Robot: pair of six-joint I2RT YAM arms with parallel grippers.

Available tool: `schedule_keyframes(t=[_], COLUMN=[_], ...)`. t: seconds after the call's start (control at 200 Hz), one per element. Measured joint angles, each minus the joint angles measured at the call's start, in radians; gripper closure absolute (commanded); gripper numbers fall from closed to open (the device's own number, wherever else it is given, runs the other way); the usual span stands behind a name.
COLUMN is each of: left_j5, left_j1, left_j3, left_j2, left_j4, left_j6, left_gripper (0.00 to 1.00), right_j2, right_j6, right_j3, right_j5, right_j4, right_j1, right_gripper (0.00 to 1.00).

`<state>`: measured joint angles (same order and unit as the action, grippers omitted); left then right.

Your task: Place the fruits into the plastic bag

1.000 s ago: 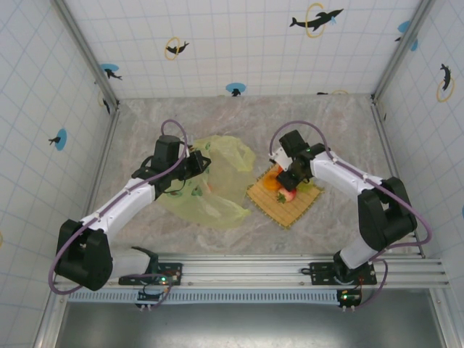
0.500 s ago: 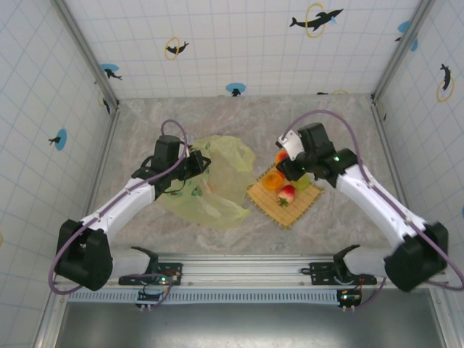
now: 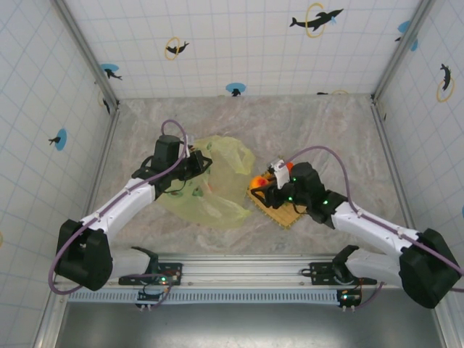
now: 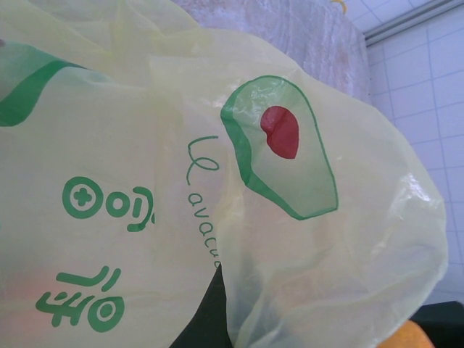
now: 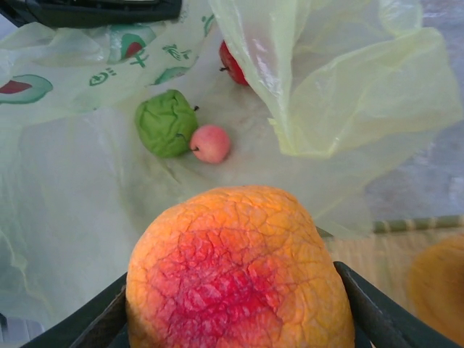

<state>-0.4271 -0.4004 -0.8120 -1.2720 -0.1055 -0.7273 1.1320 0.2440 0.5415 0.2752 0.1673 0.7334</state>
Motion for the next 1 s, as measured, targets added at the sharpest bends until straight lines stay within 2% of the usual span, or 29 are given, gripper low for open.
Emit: schedule_keyframes(t=[0.13, 0.38, 0.571, 0.791, 1.001], left_j5=[-0.016, -0.037, -0.048, -0.063, -0.064], left_j1=[0.0, 0.0, 0.0, 0.0, 0.0], left_j3=[0.0, 0.0, 0.0, 0.0, 0.0], left_j2=[0.0, 0.0, 0.0, 0.0, 0.0], left_j4=[0.014, 0.019, 0.019, 0.019, 0.018], left_j6=[-0.019, -0.041, -0.04, -0.041, -0.04], left_gripper=[1.0, 1.0, 1.0, 1.0, 1.0], right_j2=[0.072, 0.236, 0.422, 0.585, 0.724], right_j6=[0.077, 0.139, 0.16, 0.179, 0.185], right_j3=[-0.027, -0.027, 0.072, 0.171, 0.249], right_j5=[-0.023, -0.021, -0.027, -0.109, -0.245], right_j4=[0.132, 0.259, 0.326, 0.465, 0.549], right_j1=[0.064, 0.131, 0.161, 0.208, 0.229], right_gripper=[0.37, 0.37, 0.38, 0.38, 0.38])
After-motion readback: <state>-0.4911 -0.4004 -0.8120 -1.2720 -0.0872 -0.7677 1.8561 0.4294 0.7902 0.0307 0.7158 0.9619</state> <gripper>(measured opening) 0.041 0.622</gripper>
